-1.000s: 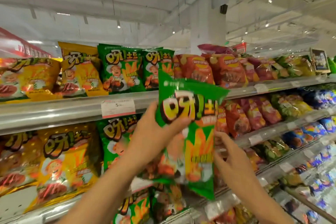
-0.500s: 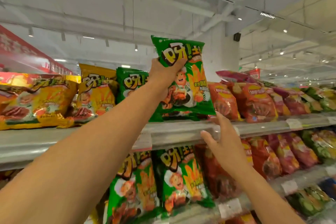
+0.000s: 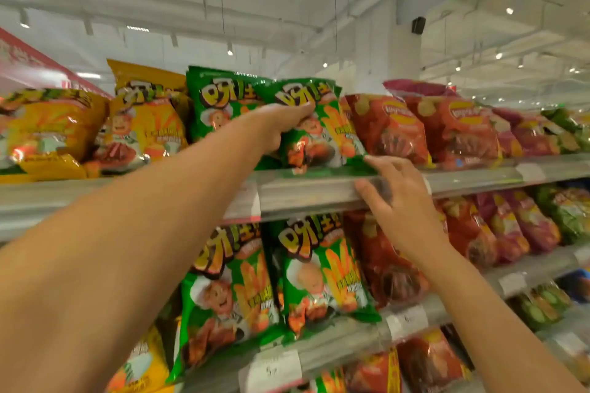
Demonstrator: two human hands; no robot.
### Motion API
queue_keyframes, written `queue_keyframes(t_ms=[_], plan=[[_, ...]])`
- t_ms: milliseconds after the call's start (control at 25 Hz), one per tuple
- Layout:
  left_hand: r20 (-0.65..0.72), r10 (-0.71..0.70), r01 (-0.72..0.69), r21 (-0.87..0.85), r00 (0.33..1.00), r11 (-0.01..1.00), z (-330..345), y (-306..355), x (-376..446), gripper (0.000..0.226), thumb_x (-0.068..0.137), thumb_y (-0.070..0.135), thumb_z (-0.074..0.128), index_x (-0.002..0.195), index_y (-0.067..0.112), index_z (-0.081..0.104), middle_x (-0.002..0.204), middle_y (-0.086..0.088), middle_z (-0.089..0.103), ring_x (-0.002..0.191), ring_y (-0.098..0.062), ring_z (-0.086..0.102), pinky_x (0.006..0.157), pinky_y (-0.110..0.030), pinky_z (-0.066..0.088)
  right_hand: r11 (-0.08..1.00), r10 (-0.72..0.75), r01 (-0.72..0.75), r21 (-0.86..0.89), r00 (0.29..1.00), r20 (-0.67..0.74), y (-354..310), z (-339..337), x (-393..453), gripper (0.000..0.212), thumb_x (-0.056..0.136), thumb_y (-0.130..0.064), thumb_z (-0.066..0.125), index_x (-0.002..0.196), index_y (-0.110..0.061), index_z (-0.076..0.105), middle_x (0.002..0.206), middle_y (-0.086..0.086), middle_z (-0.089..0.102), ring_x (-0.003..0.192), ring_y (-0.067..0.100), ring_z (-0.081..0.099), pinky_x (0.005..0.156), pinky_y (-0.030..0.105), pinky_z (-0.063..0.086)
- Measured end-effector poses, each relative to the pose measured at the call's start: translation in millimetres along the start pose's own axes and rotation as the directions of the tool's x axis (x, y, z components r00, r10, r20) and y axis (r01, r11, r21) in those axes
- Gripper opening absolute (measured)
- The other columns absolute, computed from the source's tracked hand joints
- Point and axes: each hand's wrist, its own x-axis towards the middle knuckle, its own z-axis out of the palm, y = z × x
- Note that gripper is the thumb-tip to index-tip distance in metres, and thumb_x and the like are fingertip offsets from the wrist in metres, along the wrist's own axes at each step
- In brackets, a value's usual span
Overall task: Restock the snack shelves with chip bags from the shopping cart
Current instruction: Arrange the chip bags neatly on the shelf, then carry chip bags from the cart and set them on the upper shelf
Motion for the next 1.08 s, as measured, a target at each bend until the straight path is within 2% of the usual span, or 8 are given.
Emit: queue_keyframes(t_ms=[80, 160, 280, 400, 520, 640, 880, 1080], plan=[[0.007, 0.014, -0.015, 0.075, 1.0, 0.997, -1.8, 0.0, -8.4, 0.059, 0.09, 0.05, 0.069, 0.13, 0.011, 0.052, 0.081, -0.013, 0.079, 0.064, -0.022, 0.077, 0.051, -0.035, 0.062, 1.0, 0.01, -0.01, 0.01, 1.0, 0.003, -4.4, -0.7, -2.0, 0.05, 0.099, -0.04, 0.055, 0.146, -0.023, 0.048, 0.143, 0.003, 0.046, 0.134, 0.018, 0.04, 0.103, 0.02, 0.027], [-0.117, 0.131, -0.09, 0.305, 0.985, 0.948, -0.8, -0.2, -11.1, 0.1, 0.086, 0.067, 0.063, 0.158, 0.013, 0.018, 0.14, -0.023, 0.059, 0.125, -0.032, 0.062, 0.098, -0.049, 0.056, 0.997, 0.032, -0.029, 0.077, 0.999, -0.031, -7.9, -5.6, -8.6, 0.055, 0.099, -0.038, 0.058, 0.149, -0.023, 0.043, 0.146, 0.002, 0.042, 0.132, 0.011, 0.04, 0.104, 0.02, 0.031], [-0.262, 0.593, -0.246, 0.729, 0.761, 0.638, 5.4, -10.9, -30.1, 0.105, 0.087, 0.078, 0.047, 0.161, 0.016, 0.007, 0.168, -0.016, 0.012, 0.154, -0.036, 0.014, 0.122, -0.05, 0.02, 0.991, 0.062, -0.044, 0.128, 0.988, -0.14, -6.9, -20.9, -33.5, 0.054, 0.097, -0.039, 0.061, 0.147, -0.027, 0.044, 0.139, -0.005, 0.044, 0.128, 0.007, 0.044, 0.106, 0.029, 0.043], [-0.056, 0.808, -0.551, 0.704, 0.586, 0.448, 45.4, -39.8, -73.5, 0.076, 0.092, 0.07, 0.043, 0.142, 0.013, 0.048, 0.144, -0.013, 0.052, 0.136, -0.03, 0.046, 0.111, -0.041, 0.036, 0.985, 0.137, -0.118, 0.124, 0.978, -0.157, 8.7, -33.6, -76.0, 0.049, 0.095, -0.037, 0.063, 0.141, -0.027, 0.048, 0.133, -0.005, 0.05, 0.127, 0.008, 0.05, 0.105, 0.037, 0.048], [0.355, 0.813, -0.825, 0.508, 0.461, 0.246, 113.8, -103.2, -110.4, 0.056, 0.093, 0.052, 0.053, 0.134, 0.015, 0.058, 0.128, -0.014, 0.058, 0.126, -0.031, 0.05, 0.104, -0.044, 0.04, 0.957, 0.278, -0.266, 0.12, 0.955, -0.104, 30.5, -41.1, -142.8, 0.042, 0.096, -0.034, 0.063, 0.136, -0.025, 0.053, 0.13, -0.007, 0.055, 0.121, 0.003, 0.054, 0.098, 0.023, 0.05], [0.608, 0.629, -0.874, 0.308, 0.484, 0.375, 174.3, -198.4, -144.8, 0.054, 0.095, 0.044, 0.06, 0.142, 0.018, 0.054, 0.13, -0.008, 0.056, 0.127, -0.026, 0.048, 0.104, -0.043, 0.04, 0.882, 0.467, -0.466, 0.076, 0.884, -0.001, 53.3, -43.4, -236.5, 0.035, 0.098, -0.026, 0.061, 0.131, -0.037, 0.052, 0.125, -0.021, 0.055, 0.115, -0.004, 0.055, 0.088, 0.013, 0.049], [0.818, 0.153, -0.626, 0.288, 0.554, 0.725, 245.6, -363.5, -166.5, 0.053, 0.098, 0.046, 0.059, 0.144, 0.024, 0.048, 0.143, 0.001, 0.049, 0.136, -0.02, 0.042, 0.109, -0.038, 0.039, 0.343, 0.936, -0.933, -0.112, 0.33, 0.121, 86.2, -47.8, -426.9, 0.041, 0.093, -0.019, 0.07, 0.132, -0.014, 0.056, 0.123, 0.007, 0.063, 0.115, 0.022, 0.062, 0.095, 0.033, 0.052], [0.845, -0.094, -0.48, 0.387, 0.527, 0.787, 285.1, -434.9, -162.3, 0.056, 0.097, 0.045, 0.061, 0.145, 0.019, 0.049, 0.145, -0.003, 0.052, 0.132, -0.022, 0.05, 0.105, -0.037, 0.045, -0.094, 0.986, -0.99, -0.103, -0.107, 0.132, 93.0, -55.8, -511.7, 0.039, 0.093, -0.018, 0.071, 0.128, -0.016, 0.056, 0.102, -0.002, 0.069, 0.087, 0.011, 0.066, 0.062, 0.01, 0.047]])
